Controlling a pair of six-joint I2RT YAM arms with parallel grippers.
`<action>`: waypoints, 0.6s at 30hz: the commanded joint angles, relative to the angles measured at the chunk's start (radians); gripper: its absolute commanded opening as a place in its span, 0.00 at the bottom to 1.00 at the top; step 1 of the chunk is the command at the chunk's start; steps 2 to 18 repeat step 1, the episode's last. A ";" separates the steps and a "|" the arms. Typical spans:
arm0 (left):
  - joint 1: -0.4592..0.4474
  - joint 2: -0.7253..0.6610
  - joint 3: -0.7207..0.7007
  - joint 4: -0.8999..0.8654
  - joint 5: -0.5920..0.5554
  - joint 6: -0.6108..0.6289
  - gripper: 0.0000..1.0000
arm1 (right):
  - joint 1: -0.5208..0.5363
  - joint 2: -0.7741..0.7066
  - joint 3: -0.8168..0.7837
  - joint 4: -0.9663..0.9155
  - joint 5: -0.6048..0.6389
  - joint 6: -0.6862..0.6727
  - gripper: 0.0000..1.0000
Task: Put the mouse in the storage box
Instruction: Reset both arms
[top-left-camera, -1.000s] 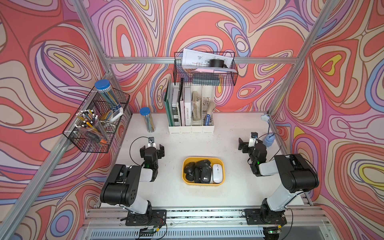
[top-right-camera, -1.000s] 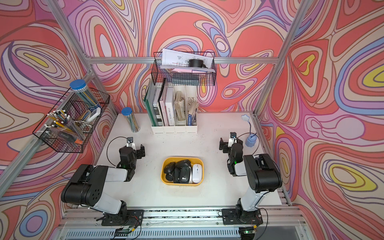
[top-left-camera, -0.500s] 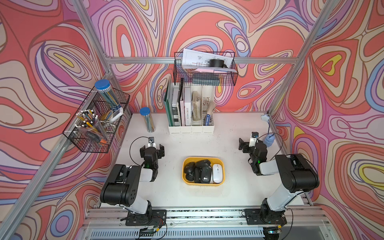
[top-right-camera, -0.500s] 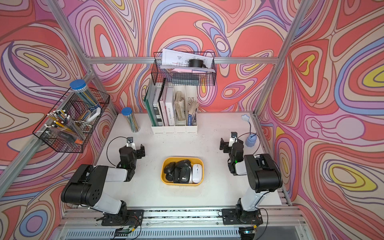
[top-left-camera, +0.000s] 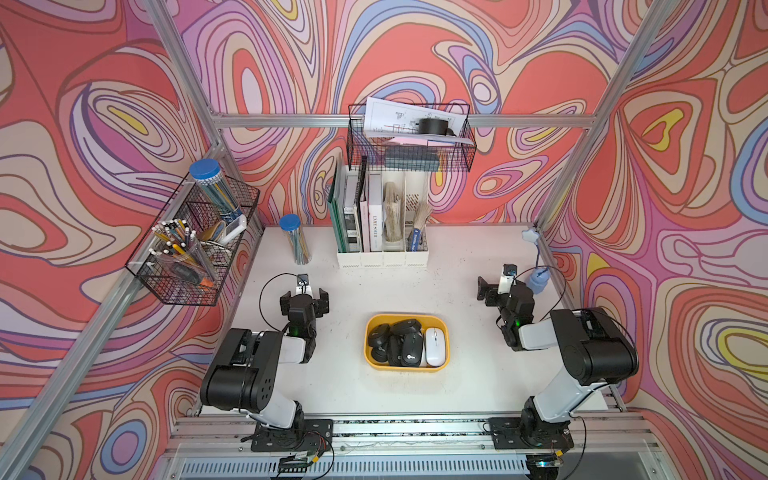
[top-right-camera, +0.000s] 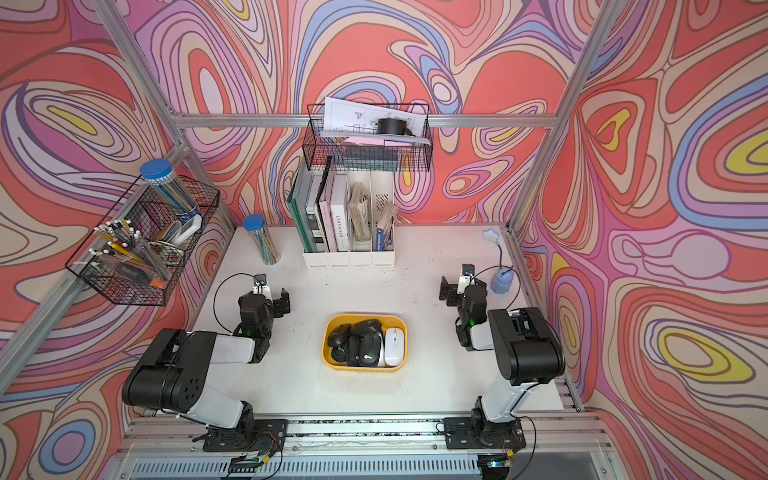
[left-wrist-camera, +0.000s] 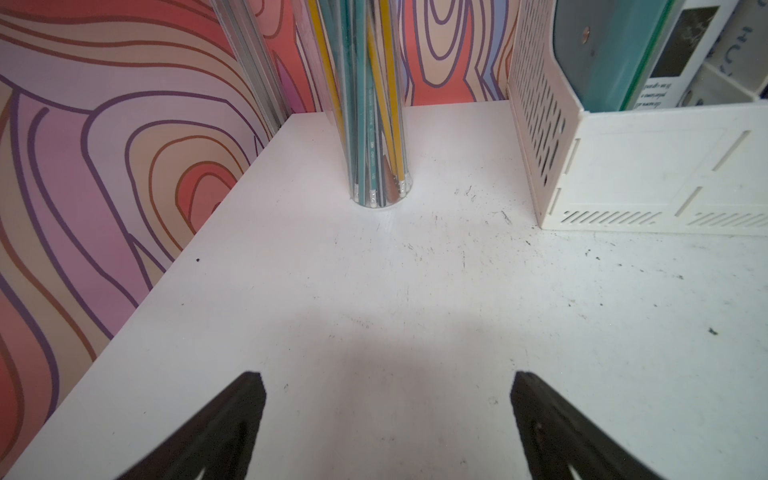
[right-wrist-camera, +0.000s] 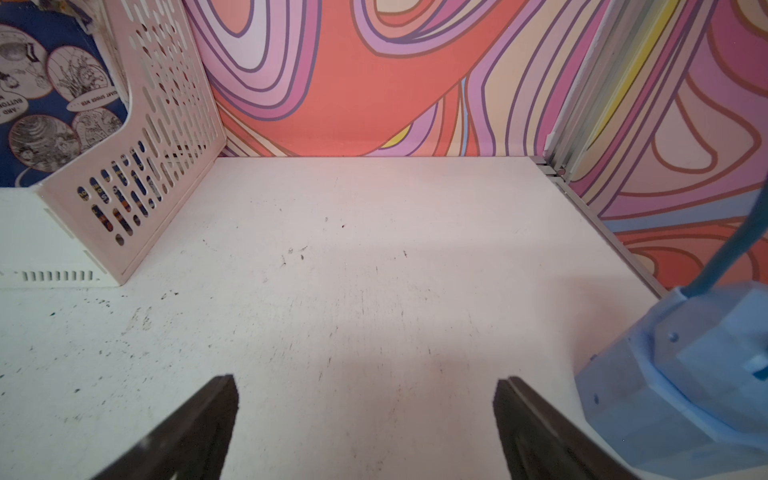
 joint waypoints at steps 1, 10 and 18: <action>-0.001 0.004 0.013 0.005 0.008 0.002 0.98 | -0.005 -0.004 0.009 0.007 0.037 0.014 0.98; -0.001 0.004 0.013 0.005 0.008 0.002 0.98 | -0.005 -0.004 0.009 0.007 0.037 0.014 0.98; -0.001 0.004 0.013 0.005 0.008 0.002 0.98 | -0.005 -0.004 0.009 0.007 0.037 0.014 0.98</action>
